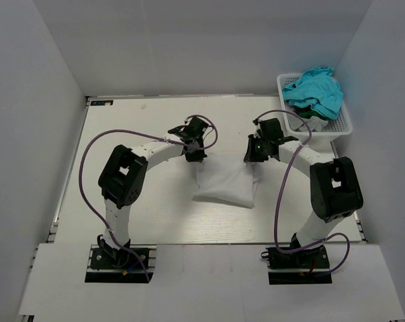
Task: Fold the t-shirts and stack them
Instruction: Fold the long partially folded tshirt into a neat square
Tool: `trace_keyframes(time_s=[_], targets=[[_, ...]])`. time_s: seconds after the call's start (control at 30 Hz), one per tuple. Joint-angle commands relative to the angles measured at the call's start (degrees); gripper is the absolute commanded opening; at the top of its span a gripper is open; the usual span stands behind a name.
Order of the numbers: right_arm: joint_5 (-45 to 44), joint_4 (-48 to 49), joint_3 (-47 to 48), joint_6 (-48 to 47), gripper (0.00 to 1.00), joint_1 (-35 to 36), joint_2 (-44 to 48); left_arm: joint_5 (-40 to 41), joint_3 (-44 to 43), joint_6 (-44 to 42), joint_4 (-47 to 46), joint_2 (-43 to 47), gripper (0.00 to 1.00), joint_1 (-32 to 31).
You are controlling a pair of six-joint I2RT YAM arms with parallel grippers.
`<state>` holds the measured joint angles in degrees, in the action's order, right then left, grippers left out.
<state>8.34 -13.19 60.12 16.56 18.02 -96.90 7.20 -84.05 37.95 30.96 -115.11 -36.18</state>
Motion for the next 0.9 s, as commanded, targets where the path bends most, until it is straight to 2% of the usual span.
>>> trace_keyframes(time_s=[0.0, 0.03, 0.07, 0.23, 0.5, 0.87], targets=[[0.3, 1.3, -0.2, -0.3, 0.15, -0.4, 2.4, -1.7, 1.0, -0.2, -2.3, 5.7, 0.00, 0.1], [0.4, 1.2, -0.4, -0.5, 0.10, -0.2, 3.7, -0.8, 2.1, -0.2, -2.8, 7.9, 0.00, 0.1], [0.4, 0.8, -0.9, -0.8, 0.00, -0.2, 4.6, 0.0, 2.8, -0.2, -4.1, 9.4, 0.00, 0.1], [2.6, -2.0, -4.6, -3.8, 0.00, -0.2, 15.2, 2.7, 11.4, 0.4, -7.8, 21.3, 0.00, -0.6], [15.7, -0.8, -13.3, -9.3, 0.00, -0.4, 30.6, -0.1, 28.2, 5.0, -12.8, 43.9, 0.00, -1.2], [30.7, 1.9, -23.6, -9.3, 0.00, -0.2, 51.1, -3.9, 38.7, 7.8, -16.1, 59.6, 0.00, -1.2]])
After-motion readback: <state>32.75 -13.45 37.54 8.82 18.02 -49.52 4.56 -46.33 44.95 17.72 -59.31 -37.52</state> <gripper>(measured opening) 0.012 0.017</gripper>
